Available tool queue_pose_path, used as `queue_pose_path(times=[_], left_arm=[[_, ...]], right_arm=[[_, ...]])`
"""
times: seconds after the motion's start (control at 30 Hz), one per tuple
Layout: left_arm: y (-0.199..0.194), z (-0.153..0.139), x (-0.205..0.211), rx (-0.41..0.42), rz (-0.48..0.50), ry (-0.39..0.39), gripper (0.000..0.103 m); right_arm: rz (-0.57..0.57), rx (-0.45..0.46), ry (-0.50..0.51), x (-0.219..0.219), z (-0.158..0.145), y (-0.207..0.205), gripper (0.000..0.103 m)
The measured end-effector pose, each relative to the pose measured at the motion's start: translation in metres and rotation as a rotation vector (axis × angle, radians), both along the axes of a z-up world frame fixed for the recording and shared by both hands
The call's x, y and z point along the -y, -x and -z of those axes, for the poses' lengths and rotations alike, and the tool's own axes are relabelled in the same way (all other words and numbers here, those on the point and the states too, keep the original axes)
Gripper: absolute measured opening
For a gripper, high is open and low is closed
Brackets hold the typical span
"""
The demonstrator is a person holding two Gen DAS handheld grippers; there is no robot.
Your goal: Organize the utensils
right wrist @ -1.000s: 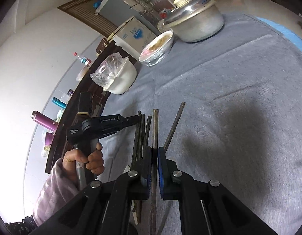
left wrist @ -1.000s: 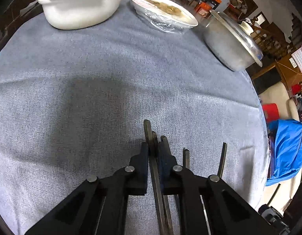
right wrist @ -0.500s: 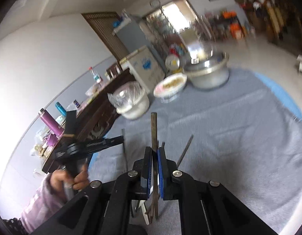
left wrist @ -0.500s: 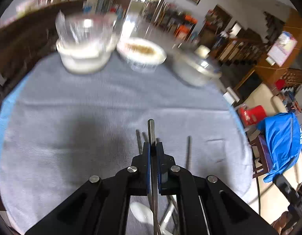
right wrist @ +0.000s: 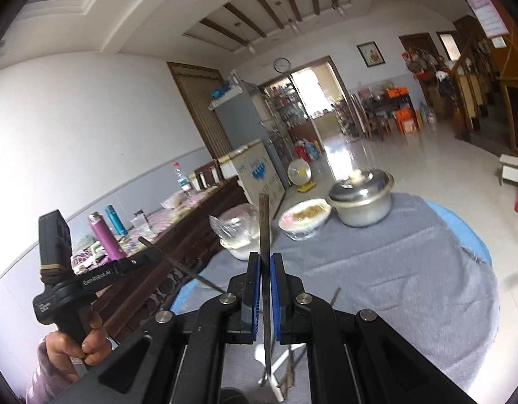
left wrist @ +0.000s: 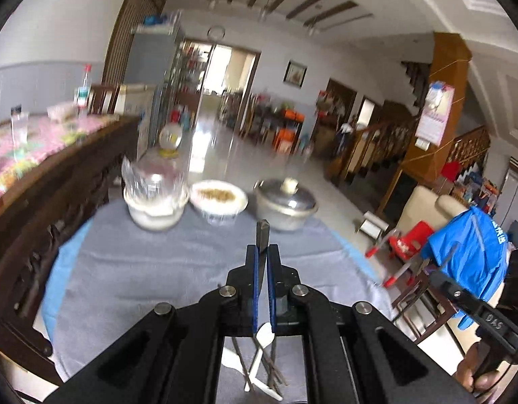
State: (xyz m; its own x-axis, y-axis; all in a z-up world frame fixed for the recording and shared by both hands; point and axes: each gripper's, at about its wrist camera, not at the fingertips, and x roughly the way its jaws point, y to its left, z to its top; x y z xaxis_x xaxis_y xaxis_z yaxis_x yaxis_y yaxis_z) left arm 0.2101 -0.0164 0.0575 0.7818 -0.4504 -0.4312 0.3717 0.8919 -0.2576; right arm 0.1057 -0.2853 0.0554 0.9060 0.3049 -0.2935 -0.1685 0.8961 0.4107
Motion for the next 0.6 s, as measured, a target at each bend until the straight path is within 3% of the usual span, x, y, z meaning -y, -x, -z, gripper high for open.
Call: queue_pose_path(times=[0.13, 0.3, 0.43, 0.6], left_arm=[[0.025, -0.024, -0.002, 0.061, 0.027, 0.005, 0.005], [0.051, -0.042, -0.006, 0.071, 0.075, 0.026, 0.004], [0.07, -0.043, -0.008, 0.072, 0.103, 0.044, 0.004], [0.078, -0.031, -0.01, 0.054, 0.102, 0.063, 0.004]], right_arm=[[-0.041, 0.03, 0.01, -0.012, -0.017, 0.019, 0.007], [-0.076, 0.056, 0.027, -0.03, -0.032, 0.038, 0.007], [-0.094, 0.055, 0.036, -0.04, -0.03, 0.042, 0.007], [-0.107, -0.011, 0.05, -0.047, -0.005, 0.036, 0.007]])
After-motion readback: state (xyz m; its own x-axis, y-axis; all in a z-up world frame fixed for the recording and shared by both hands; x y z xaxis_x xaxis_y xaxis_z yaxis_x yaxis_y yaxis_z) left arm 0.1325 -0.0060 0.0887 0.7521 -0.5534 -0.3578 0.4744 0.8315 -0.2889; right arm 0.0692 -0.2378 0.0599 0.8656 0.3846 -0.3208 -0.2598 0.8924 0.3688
